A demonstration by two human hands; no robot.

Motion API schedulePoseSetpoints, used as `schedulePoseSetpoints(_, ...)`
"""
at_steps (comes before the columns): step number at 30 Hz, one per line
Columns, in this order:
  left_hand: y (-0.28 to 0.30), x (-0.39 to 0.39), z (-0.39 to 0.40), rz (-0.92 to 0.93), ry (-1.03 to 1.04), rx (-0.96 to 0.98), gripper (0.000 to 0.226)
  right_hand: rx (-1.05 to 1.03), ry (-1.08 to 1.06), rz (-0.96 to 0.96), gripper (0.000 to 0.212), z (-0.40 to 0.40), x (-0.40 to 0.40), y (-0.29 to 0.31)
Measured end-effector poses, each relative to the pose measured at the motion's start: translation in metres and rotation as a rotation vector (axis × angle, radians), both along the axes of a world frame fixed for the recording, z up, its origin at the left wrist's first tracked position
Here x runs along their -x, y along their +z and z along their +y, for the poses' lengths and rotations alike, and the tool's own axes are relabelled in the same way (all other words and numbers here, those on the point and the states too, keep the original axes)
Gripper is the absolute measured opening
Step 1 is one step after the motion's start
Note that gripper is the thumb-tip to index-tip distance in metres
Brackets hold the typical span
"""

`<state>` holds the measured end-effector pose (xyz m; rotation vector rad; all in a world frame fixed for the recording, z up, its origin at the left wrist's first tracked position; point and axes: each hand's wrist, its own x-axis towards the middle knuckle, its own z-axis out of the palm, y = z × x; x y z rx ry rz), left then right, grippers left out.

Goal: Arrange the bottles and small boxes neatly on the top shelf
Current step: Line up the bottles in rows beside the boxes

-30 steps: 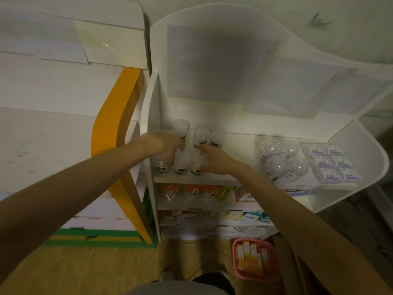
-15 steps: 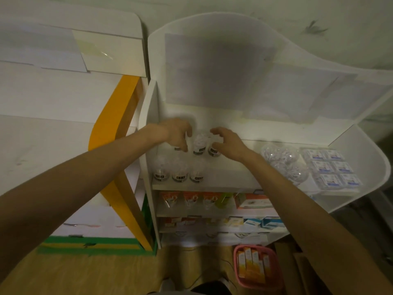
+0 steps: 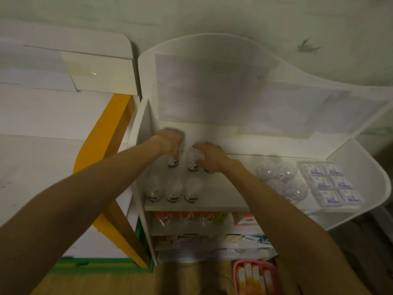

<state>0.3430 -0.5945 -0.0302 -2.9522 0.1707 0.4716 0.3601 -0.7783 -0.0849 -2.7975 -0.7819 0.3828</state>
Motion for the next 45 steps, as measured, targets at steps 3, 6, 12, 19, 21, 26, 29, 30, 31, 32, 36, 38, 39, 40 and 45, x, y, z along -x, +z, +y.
schedulePoseSetpoints(3,0.003,-0.003,0.001,0.058,-0.02,-0.043,0.053,-0.04,0.029,-0.012,0.068,0.004,-0.002,-0.001)
schedulePoseSetpoints(6,0.002,-0.004,0.001,0.11,-0.02,-0.073,0.059,-0.008,0.053,-0.073,0.07,0.01,-0.003,-0.005)
schedulePoseSetpoints(12,-0.001,-0.003,0.009,0.167,-0.058,-0.029,0.048,-0.06,0.073,-0.057,0.063,0.024,0.004,-0.008)
schedulePoseSetpoints(19,-0.002,0.006,0.017,0.264,-0.109,-0.121,0.044,-0.15,0.044,0.013,0.049,0.038,0.019,-0.008)
schedulePoseSetpoints(21,-0.005,0.008,0.018,0.27,-0.119,-0.15,0.043,-0.154,0.034,0.014,0.048,0.041,0.022,-0.01)
schedulePoseSetpoints(26,-0.01,0.011,0.022,0.268,-0.098,-0.149,0.039,-0.176,-0.018,0.011,0.043,0.046,0.03,-0.013)
schedulePoseSetpoints(29,-0.009,0.015,0.021,0.252,-0.077,-0.131,0.036,-0.19,-0.05,-0.02,0.041,0.049,0.034,-0.014)
schedulePoseSetpoints(30,-0.009,0.016,0.021,0.253,-0.072,-0.135,0.036,-0.191,-0.064,-0.024,0.043,0.051,0.035,-0.015)
schedulePoseSetpoints(31,-0.01,0.017,0.022,0.252,-0.072,-0.139,0.035,-0.191,-0.07,-0.025,0.045,0.052,0.036,-0.016)
schedulePoseSetpoints(32,-0.011,0.018,0.023,0.251,-0.068,-0.135,0.034,-0.195,-0.077,-0.022,0.046,0.052,0.038,-0.016)
schedulePoseSetpoints(36,-0.015,0.019,0.023,0.234,-0.058,-0.09,0.055,-0.258,-0.063,0.017,0.047,0.048,0.041,-0.012)
schedulePoseSetpoints(38,-0.01,0.022,0.02,0.228,-0.047,-0.04,0.06,-0.325,-0.059,-0.047,0.04,0.039,0.039,-0.007)
schedulePoseSetpoints(39,-0.007,0.022,0.018,0.205,-0.039,-0.004,0.057,-0.357,-0.077,-0.119,0.036,0.032,0.036,-0.006)
schedulePoseSetpoints(40,-0.004,0.021,0.017,0.172,-0.036,0.049,0.054,-0.372,-0.113,-0.19,0.035,0.024,0.032,-0.006)
schedulePoseSetpoints(45,-0.001,0.02,0.008,0.16,-0.018,0.224,0.055,-0.318,-0.444,-0.118,0.051,-0.022,0.011,-0.003)
